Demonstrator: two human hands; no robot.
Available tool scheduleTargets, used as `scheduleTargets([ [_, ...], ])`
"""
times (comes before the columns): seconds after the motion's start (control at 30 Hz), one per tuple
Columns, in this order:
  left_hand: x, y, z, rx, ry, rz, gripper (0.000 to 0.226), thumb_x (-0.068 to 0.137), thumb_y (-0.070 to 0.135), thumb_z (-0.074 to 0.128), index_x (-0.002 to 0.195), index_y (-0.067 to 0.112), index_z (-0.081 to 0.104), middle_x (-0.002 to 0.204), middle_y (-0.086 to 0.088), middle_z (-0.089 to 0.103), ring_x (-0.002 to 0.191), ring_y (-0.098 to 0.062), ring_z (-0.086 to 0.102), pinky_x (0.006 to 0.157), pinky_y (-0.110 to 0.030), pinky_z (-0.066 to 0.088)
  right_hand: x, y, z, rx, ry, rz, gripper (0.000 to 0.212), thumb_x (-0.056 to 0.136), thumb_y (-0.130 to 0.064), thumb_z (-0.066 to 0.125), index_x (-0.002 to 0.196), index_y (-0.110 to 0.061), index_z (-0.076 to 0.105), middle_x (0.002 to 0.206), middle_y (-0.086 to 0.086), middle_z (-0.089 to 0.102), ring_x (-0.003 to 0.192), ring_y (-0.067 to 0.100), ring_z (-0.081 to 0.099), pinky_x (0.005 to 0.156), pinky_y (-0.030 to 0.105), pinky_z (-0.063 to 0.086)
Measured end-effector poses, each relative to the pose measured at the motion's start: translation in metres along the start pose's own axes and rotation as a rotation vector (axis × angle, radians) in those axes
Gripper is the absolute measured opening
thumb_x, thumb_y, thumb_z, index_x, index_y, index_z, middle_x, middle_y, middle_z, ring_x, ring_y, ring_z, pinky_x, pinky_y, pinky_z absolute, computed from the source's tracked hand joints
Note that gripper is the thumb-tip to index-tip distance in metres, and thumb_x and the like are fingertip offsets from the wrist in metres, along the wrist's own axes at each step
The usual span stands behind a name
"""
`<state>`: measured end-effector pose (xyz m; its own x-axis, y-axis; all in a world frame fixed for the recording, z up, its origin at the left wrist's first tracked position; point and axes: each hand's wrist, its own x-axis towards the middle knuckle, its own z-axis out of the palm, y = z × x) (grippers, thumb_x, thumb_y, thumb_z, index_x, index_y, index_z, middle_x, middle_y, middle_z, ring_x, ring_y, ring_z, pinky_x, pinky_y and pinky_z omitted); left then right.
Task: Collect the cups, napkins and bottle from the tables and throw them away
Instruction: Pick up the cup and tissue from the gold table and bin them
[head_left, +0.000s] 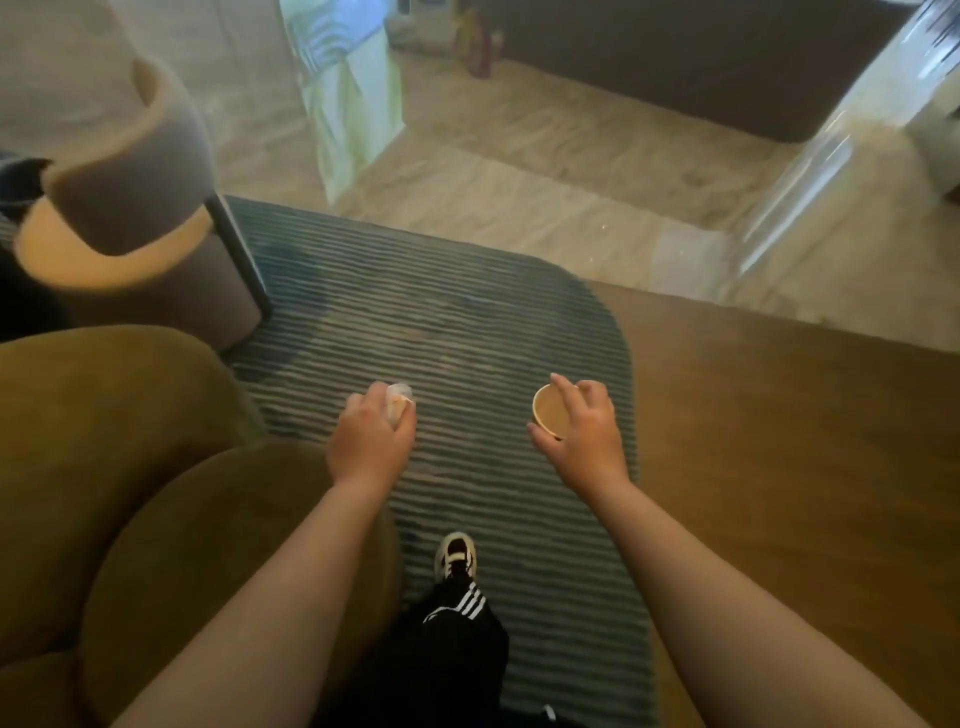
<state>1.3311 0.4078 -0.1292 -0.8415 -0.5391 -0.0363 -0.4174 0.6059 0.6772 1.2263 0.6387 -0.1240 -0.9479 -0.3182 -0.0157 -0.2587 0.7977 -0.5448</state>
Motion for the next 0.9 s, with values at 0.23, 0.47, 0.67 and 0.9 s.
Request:
scheduleTargets([
  [0.23, 0.193, 0.034, -0.002, -0.002, 0.000, -0.118, 0.023, 0.094, 0.040, 0.051, 0.102, 0.018, 0.053, 0.091, -0.004, 0.049, 0.071, -0.014, 0.047, 0.059, -0.031, 0.036, 0.216, -0.026, -0.017, 0.012, -0.029, -0.011, 0.069, 0.082, -0.044, 0.066, 0.141, -0.029, 0.035, 0.135, 0.001, 0.033, 0.123, 0.021, 0.035, 0.099, 0.039, 0.041],
  [0.47, 0.369, 0.043, 0.013, 0.028, 0.071, -0.191, 0.026, 0.093, 0.039, 0.053, 0.103, 0.016, 0.054, 0.091, -0.007, 0.049, 0.076, -0.023, 0.050, 0.066, -0.035, 0.040, 0.417, -0.048, 0.014, -0.022, -0.085, -0.105, 0.069, 0.083, -0.043, 0.065, 0.142, -0.028, 0.033, 0.135, 0.002, 0.032, 0.124, 0.021, 0.034, 0.097, 0.038, 0.041],
  [0.67, 0.572, 0.053, 0.033, 0.068, 0.183, -0.229, 0.027, 0.093, 0.039, 0.052, 0.103, 0.014, 0.055, 0.090, -0.005, 0.047, 0.072, -0.020, 0.046, 0.062, -0.032, 0.035, 0.638, -0.080, 0.060, 0.002, -0.149, -0.197, 0.067, 0.082, -0.042, 0.066, 0.140, -0.032, 0.033, 0.138, 0.005, 0.034, 0.124, 0.025, 0.036, 0.098, 0.041, 0.043],
  [0.9, 0.784, 0.071, -0.007, 0.124, 0.317, -0.321, 0.029, 0.092, 0.040, 0.053, 0.106, 0.015, 0.055, 0.094, -0.008, 0.050, 0.071, -0.022, 0.046, 0.058, -0.033, 0.037, 0.860, -0.169, 0.086, -0.010, -0.299, -0.354, 0.070, 0.081, -0.042, 0.066, 0.142, -0.031, 0.033, 0.140, 0.005, 0.034, 0.124, 0.027, 0.041, 0.100, 0.040, 0.041],
])
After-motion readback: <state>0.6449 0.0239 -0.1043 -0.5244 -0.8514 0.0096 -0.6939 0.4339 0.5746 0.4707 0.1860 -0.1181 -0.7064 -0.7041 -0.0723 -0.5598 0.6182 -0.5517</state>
